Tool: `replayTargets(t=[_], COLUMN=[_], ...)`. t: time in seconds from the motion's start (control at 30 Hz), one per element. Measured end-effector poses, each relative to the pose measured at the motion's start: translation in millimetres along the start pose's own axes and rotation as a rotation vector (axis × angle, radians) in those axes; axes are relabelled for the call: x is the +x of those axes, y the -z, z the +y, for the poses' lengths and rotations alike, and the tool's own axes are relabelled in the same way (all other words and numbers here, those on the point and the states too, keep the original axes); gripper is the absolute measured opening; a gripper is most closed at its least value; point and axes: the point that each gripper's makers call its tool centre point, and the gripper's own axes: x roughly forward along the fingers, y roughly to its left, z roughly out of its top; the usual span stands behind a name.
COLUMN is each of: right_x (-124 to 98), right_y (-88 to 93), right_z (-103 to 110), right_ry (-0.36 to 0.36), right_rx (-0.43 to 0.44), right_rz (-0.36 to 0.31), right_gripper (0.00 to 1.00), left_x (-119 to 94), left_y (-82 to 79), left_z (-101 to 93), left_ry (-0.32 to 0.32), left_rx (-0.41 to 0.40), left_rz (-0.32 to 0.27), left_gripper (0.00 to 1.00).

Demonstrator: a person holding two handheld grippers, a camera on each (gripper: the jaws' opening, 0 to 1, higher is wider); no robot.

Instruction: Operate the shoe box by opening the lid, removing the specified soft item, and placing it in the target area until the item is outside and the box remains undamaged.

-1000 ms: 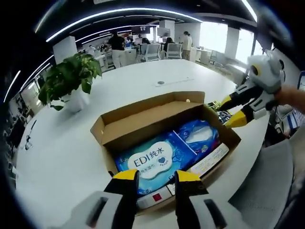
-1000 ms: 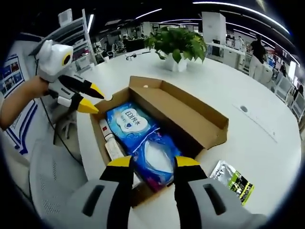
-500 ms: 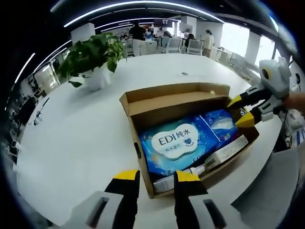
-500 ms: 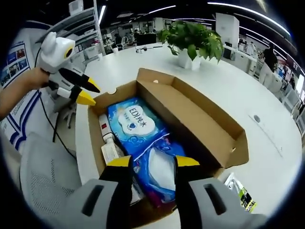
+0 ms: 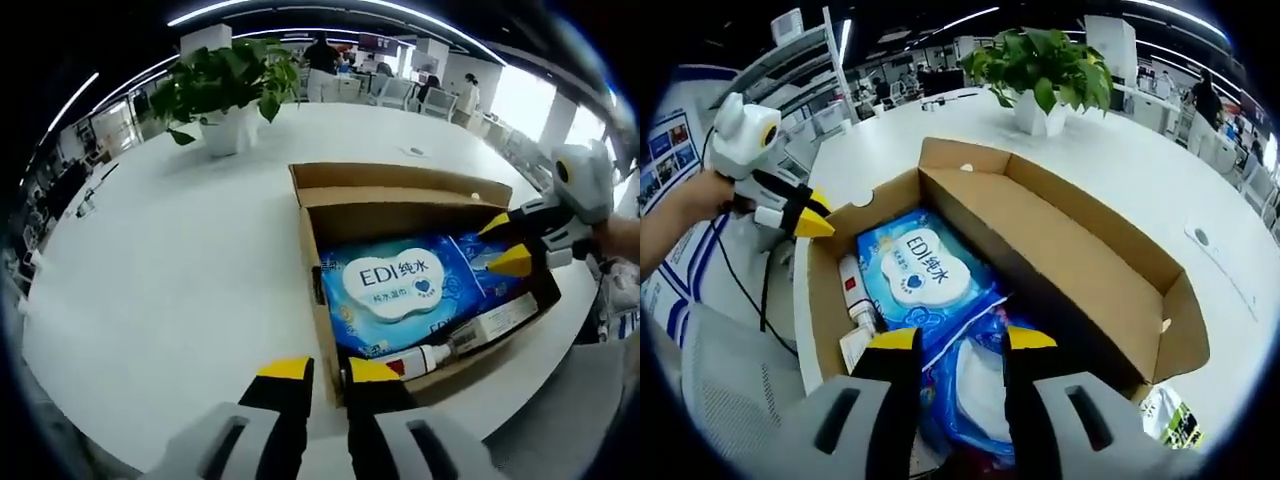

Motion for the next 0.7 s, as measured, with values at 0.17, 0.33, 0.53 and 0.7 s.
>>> replayTargets(t=[0.17, 0.33, 0.53, 0.7], right_x=[9, 19, 27, 35], right_y=[0.6, 0.7, -5.9, -5.9], right_z=[1, 3, 4, 6], right_ry=[-0.013, -0.025, -0.038, -0.044], right_rx=[0.029, 0.026, 0.053, 0.074], right_rz=[0.006, 0.020, 0.018, 0.027], right_gripper=[0.27, 0.25, 0.24, 0.23], left_x=[2, 2, 2, 3], left_y=[0.8, 1.4, 1.3, 1.1], left_z=[-3.2, -5.0, -5.9, -6.0], left_ry=[0.010, 0.014, 0.014, 0.014], left_rx=[-0.015, -0.024, -0.030, -0.026], left_rz=[0.000, 0.004, 0.004, 0.003], left_gripper=[0.07, 0.07, 0.07, 0.07])
